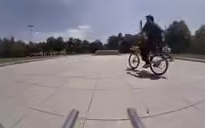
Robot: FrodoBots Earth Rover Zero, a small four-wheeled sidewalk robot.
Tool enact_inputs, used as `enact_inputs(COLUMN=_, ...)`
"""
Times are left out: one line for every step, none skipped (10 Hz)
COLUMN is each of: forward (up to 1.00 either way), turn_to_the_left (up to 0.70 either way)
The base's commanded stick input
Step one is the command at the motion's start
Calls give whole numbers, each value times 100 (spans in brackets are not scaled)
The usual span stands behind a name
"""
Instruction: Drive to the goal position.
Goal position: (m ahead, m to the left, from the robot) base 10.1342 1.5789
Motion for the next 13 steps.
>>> enact_inputs(forward=70, turn_to_the_left=0)
enact_inputs(forward=70, turn_to_the_left=0)
enact_inputs(forward=70, turn_to_the_left=0)
enact_inputs(forward=70, turn_to_the_left=0)
enact_inputs(forward=70, turn_to_the_left=0)
enact_inputs(forward=70, turn_to_the_left=0)
enact_inputs(forward=70, turn_to_the_left=0)
enact_inputs(forward=70, turn_to_the_left=0)
enact_inputs(forward=70, turn_to_the_left=0)
enact_inputs(forward=70, turn_to_the_left=0)
enact_inputs(forward=70, turn_to_the_left=0)
enact_inputs(forward=70, turn_to_the_left=-16)
enact_inputs(forward=70, turn_to_the_left=-16)
